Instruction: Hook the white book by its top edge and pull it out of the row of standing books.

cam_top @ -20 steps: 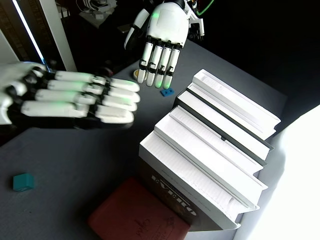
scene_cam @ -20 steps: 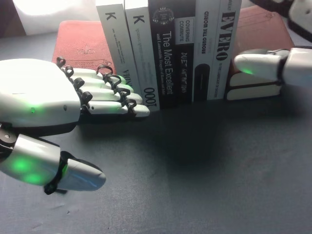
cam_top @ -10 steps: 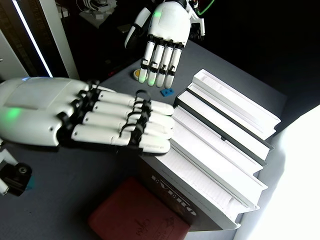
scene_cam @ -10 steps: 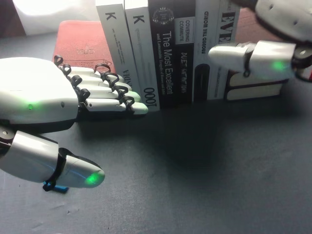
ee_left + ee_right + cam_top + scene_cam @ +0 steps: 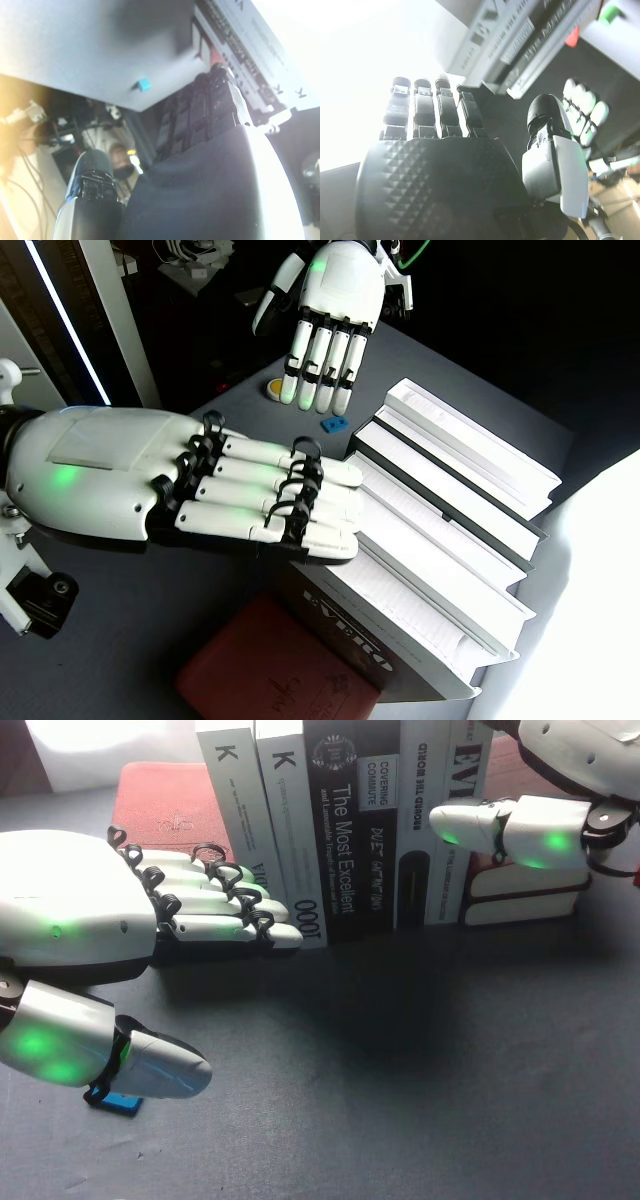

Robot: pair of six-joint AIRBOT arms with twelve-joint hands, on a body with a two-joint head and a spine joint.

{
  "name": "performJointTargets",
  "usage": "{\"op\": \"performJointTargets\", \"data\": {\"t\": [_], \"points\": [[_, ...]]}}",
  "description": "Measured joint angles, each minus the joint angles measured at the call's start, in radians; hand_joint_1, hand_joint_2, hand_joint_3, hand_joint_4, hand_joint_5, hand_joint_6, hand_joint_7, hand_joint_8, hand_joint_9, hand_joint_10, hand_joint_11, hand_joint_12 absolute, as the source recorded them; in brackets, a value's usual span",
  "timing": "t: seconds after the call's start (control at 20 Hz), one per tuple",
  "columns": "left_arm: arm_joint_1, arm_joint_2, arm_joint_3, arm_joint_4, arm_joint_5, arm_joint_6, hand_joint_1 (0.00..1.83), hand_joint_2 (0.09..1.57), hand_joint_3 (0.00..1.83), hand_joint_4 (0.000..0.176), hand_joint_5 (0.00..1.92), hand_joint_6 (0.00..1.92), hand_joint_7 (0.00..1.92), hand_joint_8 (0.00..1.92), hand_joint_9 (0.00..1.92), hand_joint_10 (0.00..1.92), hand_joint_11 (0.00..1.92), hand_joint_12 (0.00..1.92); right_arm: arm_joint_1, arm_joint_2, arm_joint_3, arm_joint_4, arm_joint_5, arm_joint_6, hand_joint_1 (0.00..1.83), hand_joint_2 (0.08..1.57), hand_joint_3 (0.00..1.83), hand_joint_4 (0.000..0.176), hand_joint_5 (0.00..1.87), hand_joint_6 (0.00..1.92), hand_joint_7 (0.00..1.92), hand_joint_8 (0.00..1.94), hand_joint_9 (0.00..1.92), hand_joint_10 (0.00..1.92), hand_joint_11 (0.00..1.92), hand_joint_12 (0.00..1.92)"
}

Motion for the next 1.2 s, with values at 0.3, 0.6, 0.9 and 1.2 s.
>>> {"op": "performJointTargets", "data": {"t": [0.3, 0.6, 0.9, 1.2], "points": [[0.0, 0.0, 0.004, 0.002, -0.002, 0.0, 0.0, 1.27, 0.01, 0.0, 0.03, 0.01, 0.0, 0.0, 0.0, 0.0, 0.0, 0.0, -0.001, -0.001, 0.002, 0.046, -0.005, -0.042, 0.0, 1.23, 0.0, 0.0, 0.04, 0.0, 0.02, 0.0, 0.0, 0.0, 0.0, 0.0], [0.0, 0.0, 0.016, 0.001, 0.001, 0.0, 0.0, 1.26, 0.0, 0.0, 0.0, 0.0, 0.0, 0.0, 0.0, 0.0, 0.0, 0.0, -0.024, 0.033, -0.048, 0.06, 0.011, -0.085, 0.0, 1.23, 0.0, 0.0, 0.04, 0.0, 0.02, 0.0, 0.0, 0.0, 0.0, 0.0], [0.0, 0.0, 0.016, 0.0, -0.003, 0.0, 0.0, 1.27, 0.0, 0.0, 0.02, 0.01, 0.0, 0.0, 0.0, 0.0, 0.0, 0.0, -0.038, 0.087, -0.135, 0.063, 0.01, -0.134, 0.0, 1.24, 0.0, 0.0, 0.04, 0.0, 0.03, 0.0, 0.01, 0.0, 0.0, 0.0], [-0.002, 0.0, 0.019, 0.002, -0.003, -0.004, 0.0, 1.26, 0.0, 0.0, 0.0, 0.0, 0.0, 0.0, 0.0, 0.0, 0.0, 0.0, -0.081, 0.148, -0.227, 0.067, 0.03, -0.161, 0.0, 1.23, 0.0, 0.0, 0.05, 0.0, 0.03, 0.0, 0.0, 0.0, 0.0, 0.0]]}}
